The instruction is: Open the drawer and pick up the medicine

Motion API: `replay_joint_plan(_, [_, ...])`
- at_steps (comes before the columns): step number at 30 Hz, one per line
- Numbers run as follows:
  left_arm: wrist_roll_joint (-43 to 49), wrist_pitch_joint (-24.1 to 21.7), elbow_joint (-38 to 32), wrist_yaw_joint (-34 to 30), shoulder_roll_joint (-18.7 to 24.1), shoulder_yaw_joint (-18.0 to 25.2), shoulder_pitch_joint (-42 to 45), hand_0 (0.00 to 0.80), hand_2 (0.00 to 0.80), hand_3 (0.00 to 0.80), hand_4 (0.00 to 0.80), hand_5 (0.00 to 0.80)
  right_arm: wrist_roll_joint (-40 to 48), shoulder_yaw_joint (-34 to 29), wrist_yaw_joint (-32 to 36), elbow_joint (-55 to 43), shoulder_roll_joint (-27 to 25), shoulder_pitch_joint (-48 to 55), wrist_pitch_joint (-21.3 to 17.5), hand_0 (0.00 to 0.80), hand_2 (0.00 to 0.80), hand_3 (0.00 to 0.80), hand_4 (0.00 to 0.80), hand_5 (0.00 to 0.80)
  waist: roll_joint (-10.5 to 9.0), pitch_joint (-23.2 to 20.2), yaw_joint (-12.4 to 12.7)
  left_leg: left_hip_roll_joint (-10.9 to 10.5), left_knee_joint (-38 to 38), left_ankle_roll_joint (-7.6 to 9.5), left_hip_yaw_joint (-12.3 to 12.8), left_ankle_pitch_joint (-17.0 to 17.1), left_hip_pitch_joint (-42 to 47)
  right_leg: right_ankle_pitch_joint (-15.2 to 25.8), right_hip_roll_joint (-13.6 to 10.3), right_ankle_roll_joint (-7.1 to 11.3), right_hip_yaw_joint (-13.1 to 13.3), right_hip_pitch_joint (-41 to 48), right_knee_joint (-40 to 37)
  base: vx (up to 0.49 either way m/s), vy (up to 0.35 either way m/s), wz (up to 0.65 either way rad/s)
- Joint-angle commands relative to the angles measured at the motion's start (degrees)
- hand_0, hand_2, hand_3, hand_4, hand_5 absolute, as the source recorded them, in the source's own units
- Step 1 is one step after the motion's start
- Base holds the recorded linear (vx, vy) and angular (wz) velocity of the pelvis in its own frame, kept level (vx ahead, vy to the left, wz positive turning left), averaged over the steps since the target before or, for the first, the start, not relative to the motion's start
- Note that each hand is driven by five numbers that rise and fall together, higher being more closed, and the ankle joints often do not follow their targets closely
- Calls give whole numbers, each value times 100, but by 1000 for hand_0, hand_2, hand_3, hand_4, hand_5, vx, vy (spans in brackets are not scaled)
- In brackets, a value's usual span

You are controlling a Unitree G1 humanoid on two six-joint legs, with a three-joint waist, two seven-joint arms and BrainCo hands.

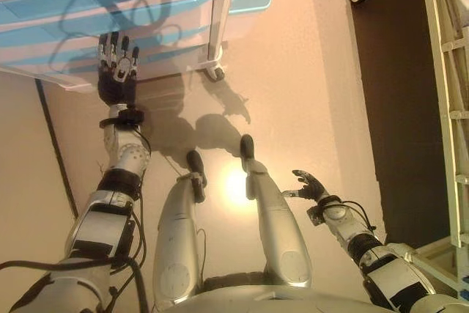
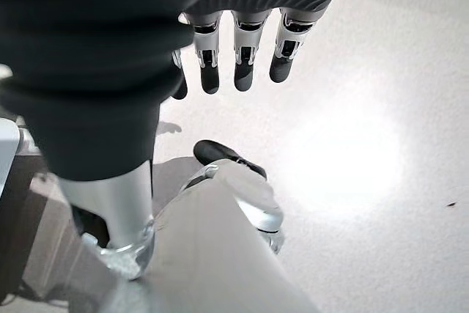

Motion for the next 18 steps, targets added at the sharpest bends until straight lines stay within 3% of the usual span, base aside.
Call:
replay_joint_plan(1, [-361,-258,-405,-424,368,281,-469,0,0,0,0,0,56,333,-108,-140,-114,370,-129,0,0,0,0,0,54,-188,65,-324,362,-83,-334,-569,-124,-35,-30,33,-511,216,-63,13,-33,2])
replay_joint_plan(16, [-1735,-527,-534,-1548,770,575,-1051,0,0,0,0,0,147,407,-55,-70,-47,515,-271,0,0,0,0,0,-7,-104,109,-353,347,-73,-414,-653,18,-41,-56,59,-569,381,-95,8,-25,3])
replay_joint_plan(17, [-1803,-592,-569,-1648,795,603,-1064,91,91,91,91,91,154,406,-43,-63,-39,527,-278,0,0,0,0,0,-8,-104,117,-353,326,-72,-422,-652,43,-44,-56,60,-571,399,-101,7,-44,1])
replay_joint_plan(18, [-1867,-611,-600,-1706,812,619,-1075,298,298,298,298,298,157,404,-42,-71,-35,541,-272,0,0,0,0,0,-8,-104,124,-355,307,-70,-428,-648,63,-49,-57,60,-575,415,-103,6,-46,2])
